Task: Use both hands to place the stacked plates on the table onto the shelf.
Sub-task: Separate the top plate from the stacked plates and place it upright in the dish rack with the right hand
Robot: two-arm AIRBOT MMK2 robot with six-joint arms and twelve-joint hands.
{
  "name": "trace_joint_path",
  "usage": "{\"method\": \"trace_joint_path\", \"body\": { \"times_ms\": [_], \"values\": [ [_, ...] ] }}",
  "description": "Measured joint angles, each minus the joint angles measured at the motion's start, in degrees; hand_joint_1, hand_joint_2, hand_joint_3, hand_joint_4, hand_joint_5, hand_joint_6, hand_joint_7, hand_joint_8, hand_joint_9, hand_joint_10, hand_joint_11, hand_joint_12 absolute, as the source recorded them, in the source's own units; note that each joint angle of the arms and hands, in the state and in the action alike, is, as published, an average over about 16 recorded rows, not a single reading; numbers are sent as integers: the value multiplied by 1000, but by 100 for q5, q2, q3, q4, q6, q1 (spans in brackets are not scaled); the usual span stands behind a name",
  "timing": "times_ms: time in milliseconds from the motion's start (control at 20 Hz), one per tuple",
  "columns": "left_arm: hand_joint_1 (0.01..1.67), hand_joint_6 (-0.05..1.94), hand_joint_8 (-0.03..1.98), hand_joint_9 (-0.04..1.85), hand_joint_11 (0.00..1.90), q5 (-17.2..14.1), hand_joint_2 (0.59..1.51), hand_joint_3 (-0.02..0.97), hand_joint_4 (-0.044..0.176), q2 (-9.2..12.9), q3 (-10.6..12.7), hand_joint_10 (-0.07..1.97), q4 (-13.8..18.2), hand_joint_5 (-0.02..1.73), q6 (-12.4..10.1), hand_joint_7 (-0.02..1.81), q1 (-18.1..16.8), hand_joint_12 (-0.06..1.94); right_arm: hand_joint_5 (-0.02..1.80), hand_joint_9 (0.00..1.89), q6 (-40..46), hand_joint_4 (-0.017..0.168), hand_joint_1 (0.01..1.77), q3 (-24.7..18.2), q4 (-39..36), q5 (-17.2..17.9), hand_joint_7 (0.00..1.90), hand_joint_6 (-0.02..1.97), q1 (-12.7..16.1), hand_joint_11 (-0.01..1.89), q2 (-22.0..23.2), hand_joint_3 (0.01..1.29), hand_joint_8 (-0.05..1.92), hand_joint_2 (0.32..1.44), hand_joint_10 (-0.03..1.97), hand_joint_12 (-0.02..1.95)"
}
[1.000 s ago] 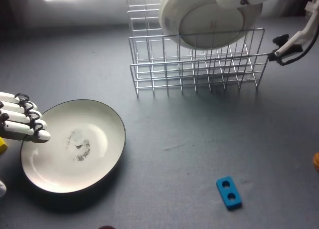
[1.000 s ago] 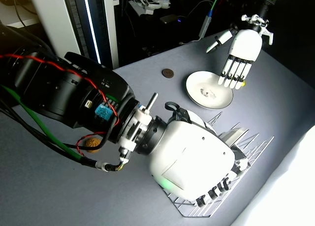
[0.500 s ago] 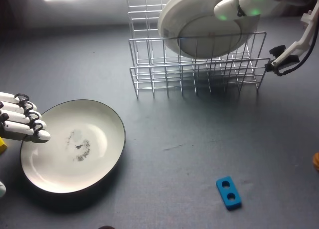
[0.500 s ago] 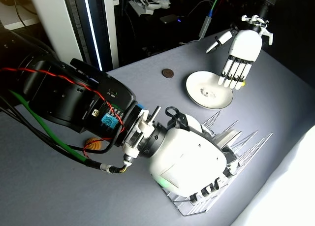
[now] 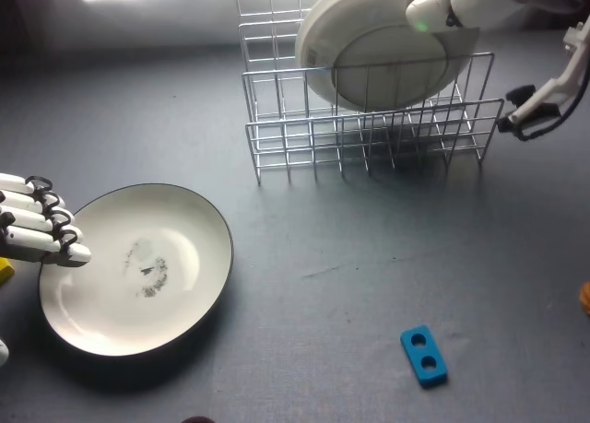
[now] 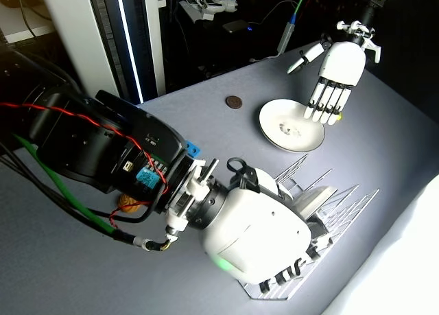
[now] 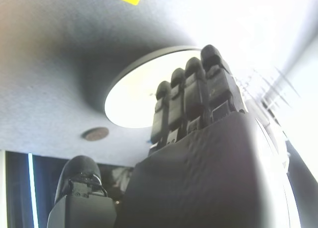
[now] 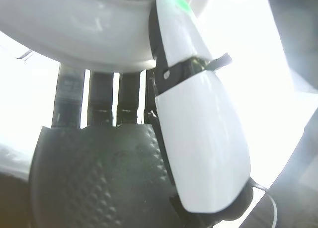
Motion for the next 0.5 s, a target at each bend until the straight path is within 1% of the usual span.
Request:
{"method": "trace_joint_path", "body": {
  "times_ms": [100,250,300,400,500],
  "values": [
    [22,6,11,93,19,1,1043,20,3,-4,4,10,2,138,-2,129,9,192,789,786,4,-1,1289,11,0,20,816,1148,-21,607,0,14,1185,1136,784,1200],
    [22,6,11,95,19,2,1044,21,4,-11,8,10,2,140,-5,128,23,202,770,778,13,0,1247,8,4,41,795,1154,-45,591,7,14,1016,1155,600,1203],
    [22,6,11,95,19,3,1045,21,3,-13,10,10,2,141,-5,128,28,202,761,776,16,1,1229,2,6,45,793,1121,-51,583,11,14,946,1162,537,1203],
    [22,6,11,93,19,4,1047,21,3,-17,13,10,1,142,-7,126,37,194,746,773,19,2,1191,-12,9,49,791,992,-57,566,19,14,805,1173,408,1204],
    [22,6,11,92,19,5,1048,20,3,-21,16,10,-2,142,-9,125,45,193,735,770,22,1,1160,-27,13,47,789,861,-55,548,28,14,658,1181,331,1205]
  ]
}}
